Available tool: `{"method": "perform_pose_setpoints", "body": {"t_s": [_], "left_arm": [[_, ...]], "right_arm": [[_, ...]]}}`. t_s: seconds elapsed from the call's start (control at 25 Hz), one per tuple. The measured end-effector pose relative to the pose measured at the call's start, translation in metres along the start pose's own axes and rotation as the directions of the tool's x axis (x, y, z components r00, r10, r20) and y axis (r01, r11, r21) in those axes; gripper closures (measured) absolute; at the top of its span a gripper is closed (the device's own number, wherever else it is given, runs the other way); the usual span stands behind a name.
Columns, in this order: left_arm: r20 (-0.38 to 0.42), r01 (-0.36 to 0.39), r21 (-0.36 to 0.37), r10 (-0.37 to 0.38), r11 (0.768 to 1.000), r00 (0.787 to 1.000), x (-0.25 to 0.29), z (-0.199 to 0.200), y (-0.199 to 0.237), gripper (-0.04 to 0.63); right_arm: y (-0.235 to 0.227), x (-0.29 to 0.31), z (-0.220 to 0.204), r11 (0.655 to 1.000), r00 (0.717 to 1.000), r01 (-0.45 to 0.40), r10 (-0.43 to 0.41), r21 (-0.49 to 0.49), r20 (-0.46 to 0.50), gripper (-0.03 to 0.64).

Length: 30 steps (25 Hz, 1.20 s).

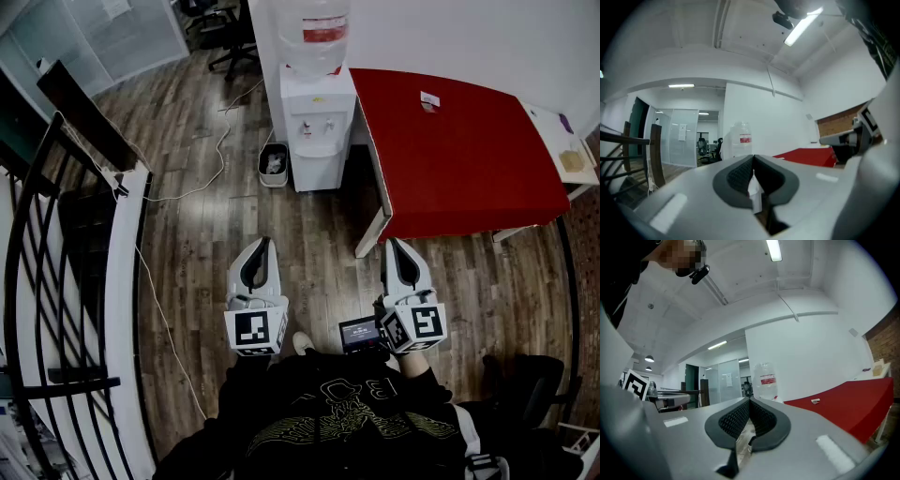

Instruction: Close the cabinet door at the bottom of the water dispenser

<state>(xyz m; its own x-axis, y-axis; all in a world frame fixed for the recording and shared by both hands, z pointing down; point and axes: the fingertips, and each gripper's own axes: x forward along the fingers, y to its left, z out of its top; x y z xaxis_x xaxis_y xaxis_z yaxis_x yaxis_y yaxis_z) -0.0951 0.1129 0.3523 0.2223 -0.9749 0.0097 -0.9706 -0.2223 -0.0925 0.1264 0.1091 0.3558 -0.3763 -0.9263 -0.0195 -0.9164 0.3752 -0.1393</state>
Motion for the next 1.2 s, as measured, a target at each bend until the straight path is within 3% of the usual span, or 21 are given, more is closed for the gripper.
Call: {"method": "perform_pose_setpoints", "body": {"t_s": [0.48,0.68,0.84,1.2], "left_arm": [[0.016,0.078,0.002,-0.078,0.997,0.997,0.081,-0.005,0.019,0.589],[0.016,0.057,0.003,-0.057,0.998,0.998,0.135,-0.011,0.019,0.589],[0.006,0.048,0.043,-0.049,0.998,0.999,0.175,-0.001,0.018,0.589],[0.022,-0.002,0.031,0.002,1.000,1.000,0.251,0.008,0.021,0.589]], "right_arm": [[-0.008,0.075,0.018,0.998,0.996,0.046,-0.044,-0.030,0.076,0.618],[-0.033,0.123,0.015,1.000,0.997,0.016,-0.015,-0.021,0.070,0.618],[-0.056,0.161,0.026,1.000,0.998,-0.008,0.009,-0.016,0.068,0.618],[-0.096,0.227,0.025,0.998,0.997,-0.066,0.067,-0.017,0.037,0.618]]}}
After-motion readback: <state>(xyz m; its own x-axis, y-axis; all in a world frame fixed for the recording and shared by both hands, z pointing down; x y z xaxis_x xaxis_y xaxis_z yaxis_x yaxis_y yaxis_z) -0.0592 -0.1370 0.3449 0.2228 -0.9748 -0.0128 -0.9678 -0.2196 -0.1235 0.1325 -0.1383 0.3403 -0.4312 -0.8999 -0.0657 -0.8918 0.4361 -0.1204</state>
